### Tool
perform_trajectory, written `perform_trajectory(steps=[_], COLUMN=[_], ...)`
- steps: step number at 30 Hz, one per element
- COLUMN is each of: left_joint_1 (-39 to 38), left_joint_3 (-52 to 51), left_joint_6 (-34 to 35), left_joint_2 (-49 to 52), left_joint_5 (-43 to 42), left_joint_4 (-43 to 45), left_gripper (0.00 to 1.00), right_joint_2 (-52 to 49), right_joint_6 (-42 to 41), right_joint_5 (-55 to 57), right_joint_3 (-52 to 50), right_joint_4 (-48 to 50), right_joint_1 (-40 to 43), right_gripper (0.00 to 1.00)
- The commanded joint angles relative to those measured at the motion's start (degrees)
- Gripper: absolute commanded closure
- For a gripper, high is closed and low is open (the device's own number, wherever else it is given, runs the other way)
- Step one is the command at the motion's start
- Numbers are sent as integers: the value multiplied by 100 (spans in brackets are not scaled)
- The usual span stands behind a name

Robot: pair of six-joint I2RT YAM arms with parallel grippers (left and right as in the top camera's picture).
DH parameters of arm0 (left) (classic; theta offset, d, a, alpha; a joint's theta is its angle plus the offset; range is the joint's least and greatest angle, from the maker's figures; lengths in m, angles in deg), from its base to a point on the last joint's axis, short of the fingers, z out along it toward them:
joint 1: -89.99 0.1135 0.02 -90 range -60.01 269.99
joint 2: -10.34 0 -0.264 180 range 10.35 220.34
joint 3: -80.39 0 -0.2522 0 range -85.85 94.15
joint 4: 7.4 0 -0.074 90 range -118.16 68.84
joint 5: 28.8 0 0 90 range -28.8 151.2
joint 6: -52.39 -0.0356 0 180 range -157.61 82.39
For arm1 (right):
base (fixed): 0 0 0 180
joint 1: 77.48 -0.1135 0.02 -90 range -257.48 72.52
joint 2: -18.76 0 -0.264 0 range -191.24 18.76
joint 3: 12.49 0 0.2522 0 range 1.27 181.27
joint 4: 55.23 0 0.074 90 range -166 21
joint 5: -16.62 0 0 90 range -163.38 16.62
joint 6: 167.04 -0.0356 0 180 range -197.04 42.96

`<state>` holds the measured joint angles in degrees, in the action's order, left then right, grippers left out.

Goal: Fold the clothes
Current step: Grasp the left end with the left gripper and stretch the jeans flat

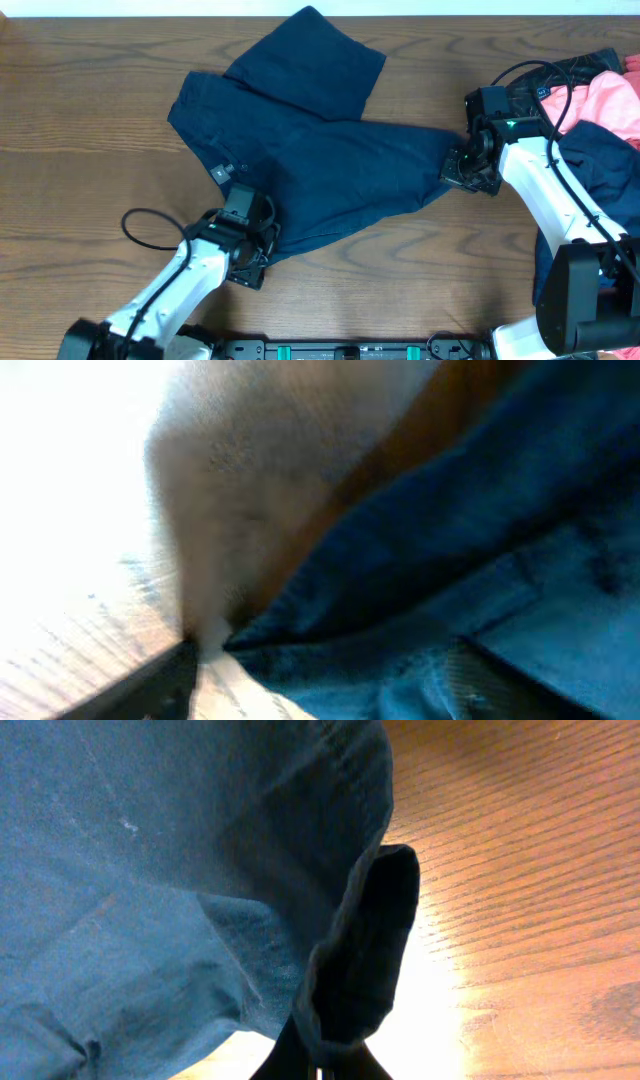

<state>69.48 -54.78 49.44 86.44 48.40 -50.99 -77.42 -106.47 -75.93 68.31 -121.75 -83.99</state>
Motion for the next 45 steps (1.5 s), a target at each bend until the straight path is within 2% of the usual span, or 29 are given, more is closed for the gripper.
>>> perform_trajectory(steps=[1, 4, 5, 9, 14, 21, 29, 35, 39, 42, 45], left_joint_1=[-81, -74, -59, 59, 72, 72, 72, 74, 74, 74, 74], left_joint_3=[-79, -79, -72, 72, 645, 1596, 1773, 1773, 1770, 1770, 1770], left_joint_6=[138, 26, -79, -1403, -2959, -4105, -4026, -4024, -3617, -3259, -3228], left_joint_2=[293, 352, 345, 118, -595, -2328, -4028, -4483, -4433, -4310, -4041], left_joint_5=[170, 184, 177, 173, 205, 802, 916, 1134, 2035, 2837, 3263], left_joint_4=[72, 66, 61, -125, -1034, -2249, -2243, -1998, -1759, -1663, -1569], left_gripper=[50, 88, 94, 94, 94, 94, 94, 94, 94, 94, 94], right_joint_2=[7, 7, 7, 72, 616, 2122, 3298, 3399, 3053, 2699, 2214], right_joint_6=[81, 81, 81, 103, 339, 579, 728, 1117, 1606, 1663, 1663], right_joint_5=[61, 85, 87, 85, 57, 59, 127, 208, -90, -155, -245], right_joint_3=[48, 48, 48, 70, 103, 431, 846, 1078, 1075, 1075, 1075], right_joint_4=[-20, -44, -44, -205, -573, -1145, -1399, -931, -166, 345, 872], right_joint_1=[-26, -20, -4, 192, 503, 710, 866, 885, 846, 789, 682], right_gripper=[99, 99, 99, 99, 99, 99, 99, 99, 99, 99, 99])
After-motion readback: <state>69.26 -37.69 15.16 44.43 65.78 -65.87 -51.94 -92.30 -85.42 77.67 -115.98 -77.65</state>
